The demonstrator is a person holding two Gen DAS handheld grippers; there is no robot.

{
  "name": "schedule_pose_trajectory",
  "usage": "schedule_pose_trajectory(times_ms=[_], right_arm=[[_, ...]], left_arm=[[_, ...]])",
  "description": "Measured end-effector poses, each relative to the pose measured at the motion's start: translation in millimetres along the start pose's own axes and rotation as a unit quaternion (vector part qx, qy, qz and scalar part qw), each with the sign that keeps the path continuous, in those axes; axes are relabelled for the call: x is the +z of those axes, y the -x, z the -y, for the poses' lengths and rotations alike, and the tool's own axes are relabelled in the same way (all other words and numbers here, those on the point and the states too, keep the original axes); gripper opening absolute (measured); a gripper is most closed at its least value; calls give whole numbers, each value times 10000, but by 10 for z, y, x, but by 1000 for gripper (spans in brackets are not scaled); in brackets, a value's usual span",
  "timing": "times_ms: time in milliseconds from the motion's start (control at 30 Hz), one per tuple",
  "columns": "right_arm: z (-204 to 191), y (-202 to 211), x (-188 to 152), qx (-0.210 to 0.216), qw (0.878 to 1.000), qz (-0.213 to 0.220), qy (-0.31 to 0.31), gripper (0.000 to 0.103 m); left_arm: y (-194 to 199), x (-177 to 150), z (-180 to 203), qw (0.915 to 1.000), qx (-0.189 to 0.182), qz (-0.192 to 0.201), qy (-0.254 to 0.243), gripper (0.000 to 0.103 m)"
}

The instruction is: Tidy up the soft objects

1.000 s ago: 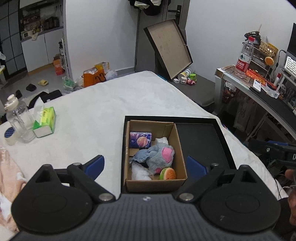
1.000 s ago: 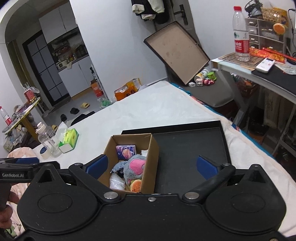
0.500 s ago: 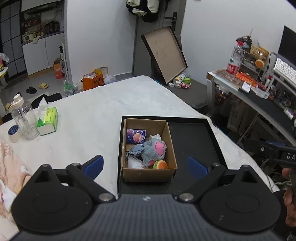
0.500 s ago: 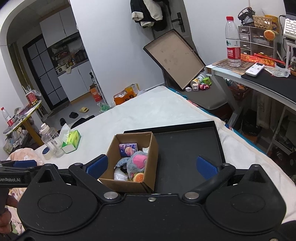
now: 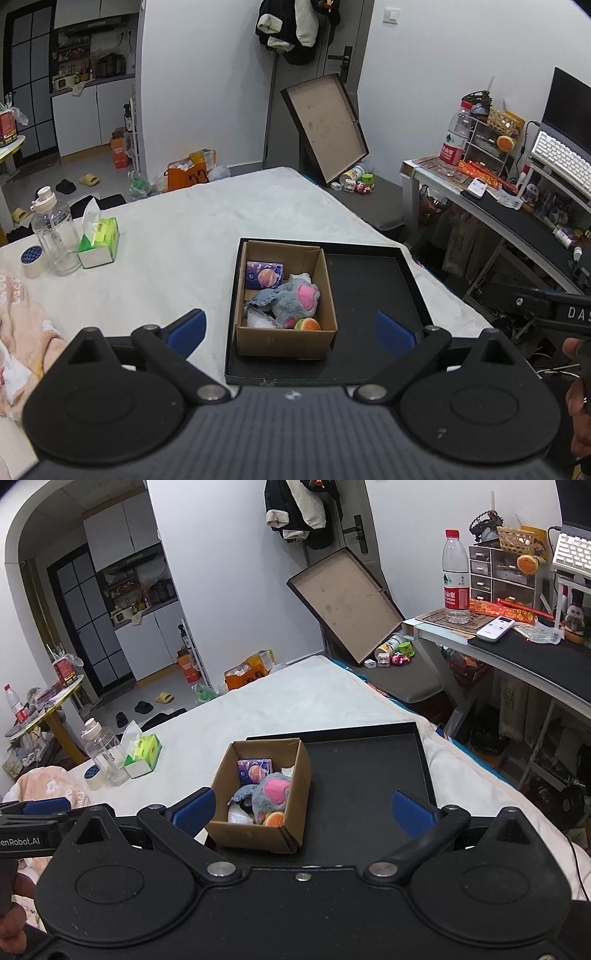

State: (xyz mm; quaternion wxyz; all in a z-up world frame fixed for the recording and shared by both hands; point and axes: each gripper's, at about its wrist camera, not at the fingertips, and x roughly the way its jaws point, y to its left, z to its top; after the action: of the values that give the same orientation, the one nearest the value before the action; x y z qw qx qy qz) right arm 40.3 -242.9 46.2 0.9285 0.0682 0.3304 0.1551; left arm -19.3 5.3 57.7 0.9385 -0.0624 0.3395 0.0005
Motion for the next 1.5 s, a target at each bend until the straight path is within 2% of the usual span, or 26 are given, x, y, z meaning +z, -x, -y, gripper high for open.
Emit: schedule_pose_trajectory(times_ms=[333,700,1500], right_arm=[[8,220,-89,-11,10000,77,-53,103],[-65,294,-155,101,9999,24,52,103],[-49,325,-167,168,9998,13,69,103]], left_arm=[[261,-80,80,9997,-72,233,28,98],[437,-137,80,9995,-5,270,132,98],[484,-168,134,9998,4,187,43,98]])
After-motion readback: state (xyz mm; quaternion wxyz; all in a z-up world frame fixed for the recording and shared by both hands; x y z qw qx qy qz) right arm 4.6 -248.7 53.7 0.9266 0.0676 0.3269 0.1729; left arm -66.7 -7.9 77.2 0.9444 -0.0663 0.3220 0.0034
